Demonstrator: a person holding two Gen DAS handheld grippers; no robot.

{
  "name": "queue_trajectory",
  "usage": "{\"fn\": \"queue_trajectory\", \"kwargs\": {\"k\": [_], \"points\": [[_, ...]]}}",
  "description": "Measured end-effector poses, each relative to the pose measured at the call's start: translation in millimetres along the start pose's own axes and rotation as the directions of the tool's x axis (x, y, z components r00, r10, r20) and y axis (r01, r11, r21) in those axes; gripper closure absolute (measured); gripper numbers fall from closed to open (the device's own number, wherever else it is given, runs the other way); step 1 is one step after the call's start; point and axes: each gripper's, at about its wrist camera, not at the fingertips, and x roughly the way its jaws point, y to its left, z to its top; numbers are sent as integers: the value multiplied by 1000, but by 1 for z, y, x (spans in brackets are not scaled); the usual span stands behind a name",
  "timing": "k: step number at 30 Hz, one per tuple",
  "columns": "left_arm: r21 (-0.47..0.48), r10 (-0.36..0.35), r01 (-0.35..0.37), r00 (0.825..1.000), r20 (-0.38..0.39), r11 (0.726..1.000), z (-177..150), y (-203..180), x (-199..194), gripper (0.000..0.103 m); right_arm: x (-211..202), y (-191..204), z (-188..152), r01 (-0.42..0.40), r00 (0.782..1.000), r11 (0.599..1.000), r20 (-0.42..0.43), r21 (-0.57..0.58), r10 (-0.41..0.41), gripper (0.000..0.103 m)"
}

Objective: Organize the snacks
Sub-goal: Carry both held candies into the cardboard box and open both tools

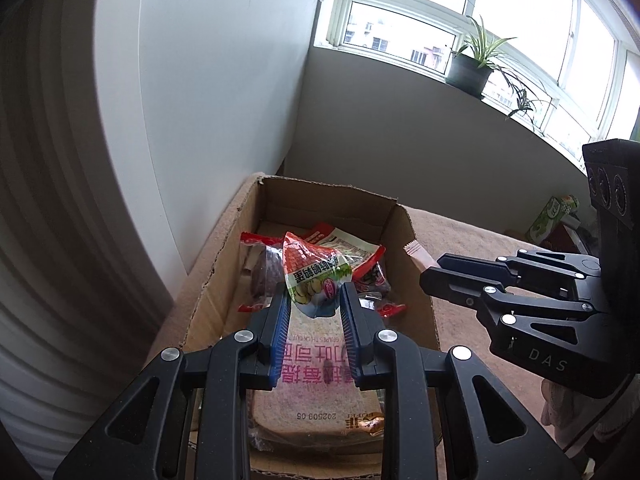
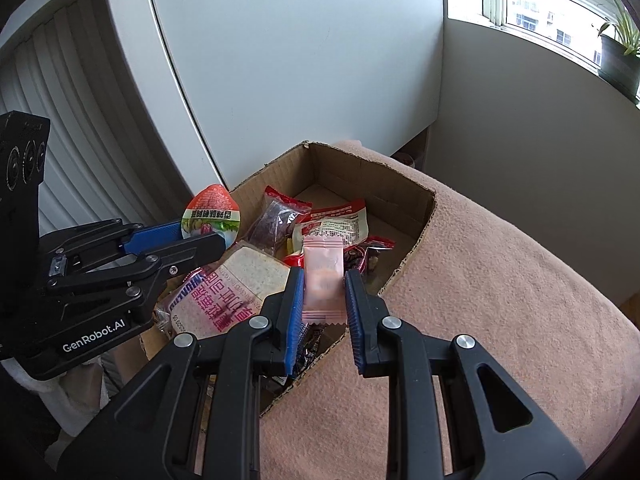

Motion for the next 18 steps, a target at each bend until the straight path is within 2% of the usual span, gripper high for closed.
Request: {"fn": "queue_trajectory", "kwargs": {"k": [15,17,18], "points": [[-9,10,-10,1000,-1,1000,3,7,4,79,7,5,-7,-2,1000,1000,-19,-14,2,81],[-9,10,-10,1000,1,1000,3,7,3,79,5,5,-9,2,1000,1000,-20,-14,-2,77],[-8,9,-9,1000,2,1000,3,7,2,79,4,5,-10,6,1000,1000,-17,-15,-6,65]]}}
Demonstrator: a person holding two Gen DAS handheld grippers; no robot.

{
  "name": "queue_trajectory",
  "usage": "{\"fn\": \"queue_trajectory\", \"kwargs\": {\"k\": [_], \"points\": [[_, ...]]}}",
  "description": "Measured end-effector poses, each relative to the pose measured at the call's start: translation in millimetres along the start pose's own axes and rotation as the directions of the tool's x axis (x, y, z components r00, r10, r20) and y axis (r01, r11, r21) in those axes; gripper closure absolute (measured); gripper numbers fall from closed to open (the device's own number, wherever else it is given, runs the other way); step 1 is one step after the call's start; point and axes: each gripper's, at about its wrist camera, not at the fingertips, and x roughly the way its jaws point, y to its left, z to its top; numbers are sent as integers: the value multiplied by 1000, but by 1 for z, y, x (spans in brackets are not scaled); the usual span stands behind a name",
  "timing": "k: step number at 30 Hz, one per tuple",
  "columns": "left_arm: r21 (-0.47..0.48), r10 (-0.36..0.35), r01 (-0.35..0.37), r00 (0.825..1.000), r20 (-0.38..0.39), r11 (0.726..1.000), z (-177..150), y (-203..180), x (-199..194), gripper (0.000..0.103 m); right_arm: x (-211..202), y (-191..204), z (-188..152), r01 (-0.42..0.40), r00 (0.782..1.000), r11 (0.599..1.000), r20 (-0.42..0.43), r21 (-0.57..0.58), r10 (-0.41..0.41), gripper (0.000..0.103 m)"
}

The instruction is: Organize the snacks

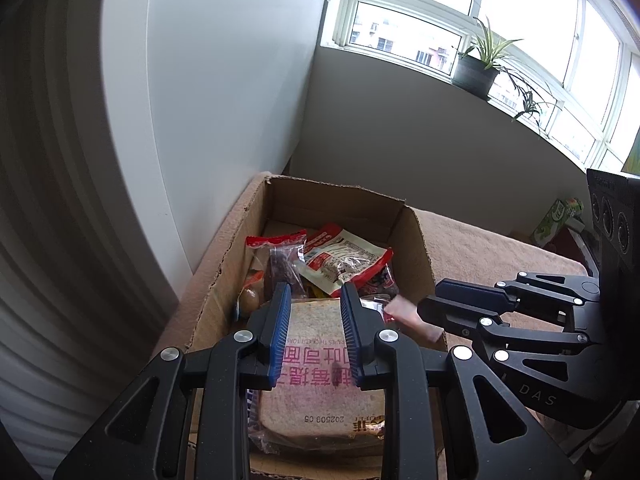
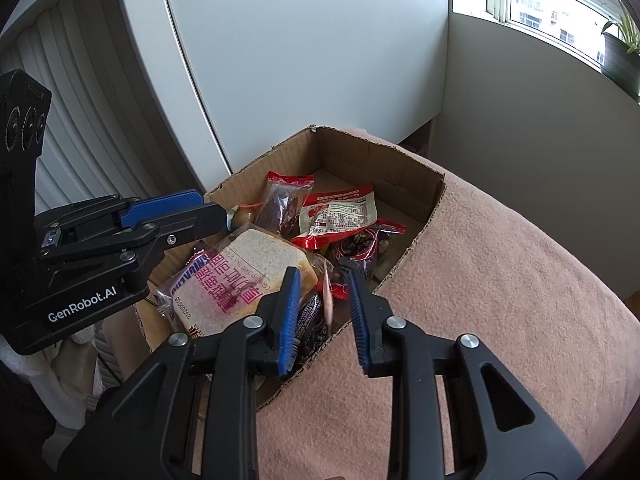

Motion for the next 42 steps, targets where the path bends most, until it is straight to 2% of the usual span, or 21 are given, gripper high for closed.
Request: {"fn": "queue_trajectory", "kwargs": {"k": [1,2,8,10,12,15,18,26,42], "points": [[1,0,0,1000,1,1000,0,0,-1,78,-2,0,-1,6,1000,1000,6,-1,-6,53],[2,1,-1,1000,2,1000,0,-1,-1,77,-4,0,-2,12,1000,1000,13,-1,-12,49],[-5,5,-5,1000,15,1000,-2,1,-9,65,-15,2,-8,23,999,1000,27,-8,-23,46],[-6,8,-7,1000,24,1000,-3,0,-13,56,-20,4,-11,33,999,999,37,-10,-33,30],[-4,13,-13,999,36,1000,-4,-2,-17,48,-26,6,-15,43,998,999,51,-13,-42,23],[1,15,-15,999,42,1000,-5,-3,-22,38,-32,9,-20,53,997,998,54,-25,-52,22],[2,23,-23,999,44,1000,-8,-4,-26,34,-37,10,-27,64,997,997,53,-31,-62,22],[1,33,-33,997,64,999,-16,-10,-42,34,-54,7,-43,63,995,998,76,3,-63,22],[-11,65,-64,990,124,998,-36,-20,-76,33,-98,11,-63,67,980,995,184,74,-79,20]]}}
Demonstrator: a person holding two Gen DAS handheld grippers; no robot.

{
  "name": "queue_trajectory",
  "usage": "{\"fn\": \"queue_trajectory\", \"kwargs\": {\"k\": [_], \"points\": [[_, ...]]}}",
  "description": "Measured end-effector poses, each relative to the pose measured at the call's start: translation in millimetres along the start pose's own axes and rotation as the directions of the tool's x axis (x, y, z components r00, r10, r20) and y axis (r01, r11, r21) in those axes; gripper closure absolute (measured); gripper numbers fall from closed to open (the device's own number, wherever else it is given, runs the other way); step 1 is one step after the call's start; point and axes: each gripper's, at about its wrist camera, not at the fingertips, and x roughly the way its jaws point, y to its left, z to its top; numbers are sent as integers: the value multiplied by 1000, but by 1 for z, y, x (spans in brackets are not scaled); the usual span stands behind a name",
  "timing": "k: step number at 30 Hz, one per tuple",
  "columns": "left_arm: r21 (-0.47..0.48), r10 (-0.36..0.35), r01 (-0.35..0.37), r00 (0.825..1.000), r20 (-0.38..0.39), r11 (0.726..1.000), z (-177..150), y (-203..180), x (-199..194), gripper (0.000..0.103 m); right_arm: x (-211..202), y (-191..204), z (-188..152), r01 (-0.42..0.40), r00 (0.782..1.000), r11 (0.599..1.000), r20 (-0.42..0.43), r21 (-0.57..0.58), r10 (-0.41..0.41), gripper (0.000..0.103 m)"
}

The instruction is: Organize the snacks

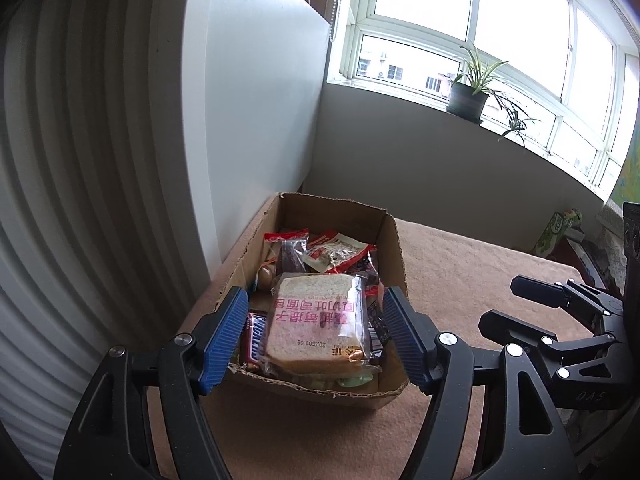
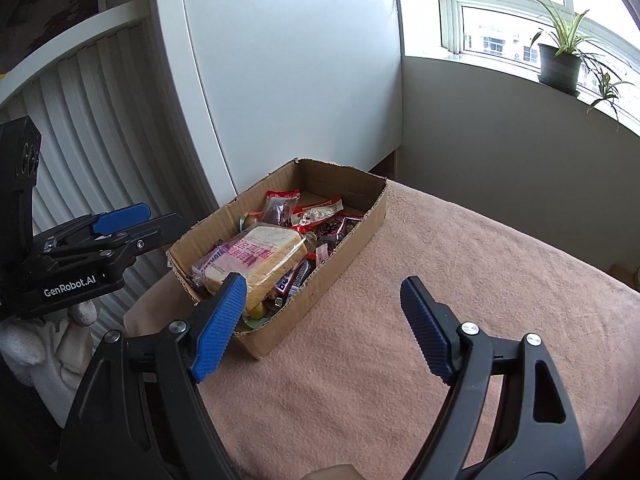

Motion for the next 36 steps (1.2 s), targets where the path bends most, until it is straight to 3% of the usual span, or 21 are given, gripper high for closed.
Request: {"fn": "queue_trajectory", "kwargs": {"k": [3,6,19,36], "points": [[0,16,-16,1000,10,1000,-3,-3,-8,32,-11,2,-4,14,999,1000,33,12,-15,1],[5,29,-29,999,29,1000,-9,-8,-19,25,-24,4,-9,25,998,999,63,21,-26,1],[-13,63,-63,997,35,998,-30,-15,-45,25,-51,5,-25,70,994,997,82,38,-73,0],[-18,86,-85,995,54,996,-34,-20,-64,24,-64,7,-31,82,992,996,95,27,-84,0]]}}
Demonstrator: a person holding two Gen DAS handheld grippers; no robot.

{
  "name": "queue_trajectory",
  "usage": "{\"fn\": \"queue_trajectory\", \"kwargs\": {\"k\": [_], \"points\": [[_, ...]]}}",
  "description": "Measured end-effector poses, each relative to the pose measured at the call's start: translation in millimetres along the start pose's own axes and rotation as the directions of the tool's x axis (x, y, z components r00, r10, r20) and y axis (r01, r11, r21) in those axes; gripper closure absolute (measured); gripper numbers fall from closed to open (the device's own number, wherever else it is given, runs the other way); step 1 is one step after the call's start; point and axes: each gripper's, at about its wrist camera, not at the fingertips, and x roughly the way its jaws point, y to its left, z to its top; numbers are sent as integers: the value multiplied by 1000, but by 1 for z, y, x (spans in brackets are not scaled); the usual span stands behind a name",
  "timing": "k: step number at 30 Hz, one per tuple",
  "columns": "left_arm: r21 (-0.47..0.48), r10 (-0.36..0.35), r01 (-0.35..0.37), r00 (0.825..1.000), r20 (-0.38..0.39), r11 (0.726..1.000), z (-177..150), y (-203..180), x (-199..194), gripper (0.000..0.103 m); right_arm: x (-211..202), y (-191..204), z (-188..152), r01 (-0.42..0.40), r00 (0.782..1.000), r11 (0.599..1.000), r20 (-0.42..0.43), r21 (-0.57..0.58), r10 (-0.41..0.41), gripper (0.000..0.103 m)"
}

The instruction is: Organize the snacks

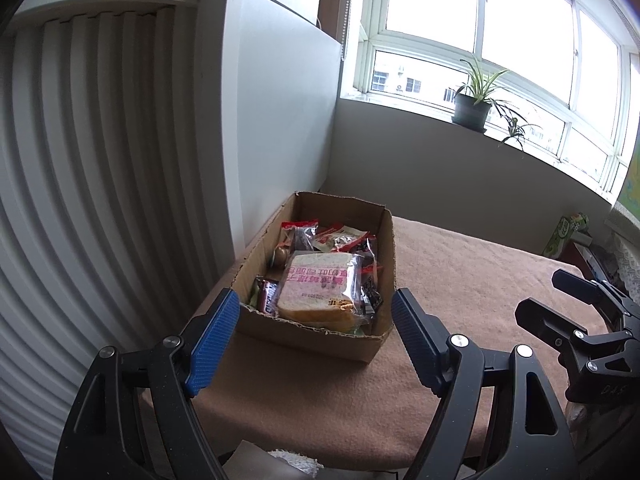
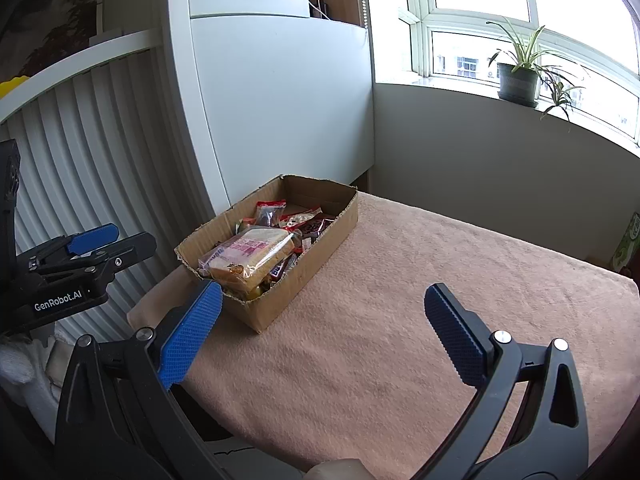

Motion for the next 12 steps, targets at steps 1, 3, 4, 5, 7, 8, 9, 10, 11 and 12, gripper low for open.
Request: {"fn": "queue_trajectory", "kwargs": {"k": [1,3,4,5,7,8,9,10,11,12], "points": [[-1,1,-1,1000,1,1000,0,0,0,24,0,0,-1,0,1000,1000,-1,1,0,0],[-3,-2,2,1000,-2,1000,0,-1,0,24,0,-1,-2,0,1000,1000,-4,2,0,0],[-4,-2,2,1000,-2,1000,-1,-1,-1,24,-1,-1,-2,2,1000,1000,-4,4,-2,0],[-3,0,0,1000,-2,1000,-1,-1,-1,24,-1,-2,-2,3,1000,1000,-5,6,-3,0],[-2,0,0,1000,-6,1000,-2,-2,0,24,-2,-4,-4,4,1000,1000,-7,12,-3,0],[-3,-2,2,1000,-7,1000,-3,-2,0,24,-2,-5,-4,6,1000,1000,-7,15,-5,0],[-3,-2,2,1000,-7,1000,-3,-2,0,24,-2,-6,-4,8,1000,1000,-7,16,-8,0],[-2,0,0,1000,-4,1000,-3,-2,0,24,-3,-7,-5,12,1000,1000,-8,18,-12,0],[0,3,-3,1000,-2,1000,-4,-3,0,24,-3,-9,-6,16,1000,1000,-8,21,-16,0],[0,3,-3,1000,-5,1000,-4,-3,0,24,-3,-11,-7,21,1000,999,-9,24,-21,0]]}}
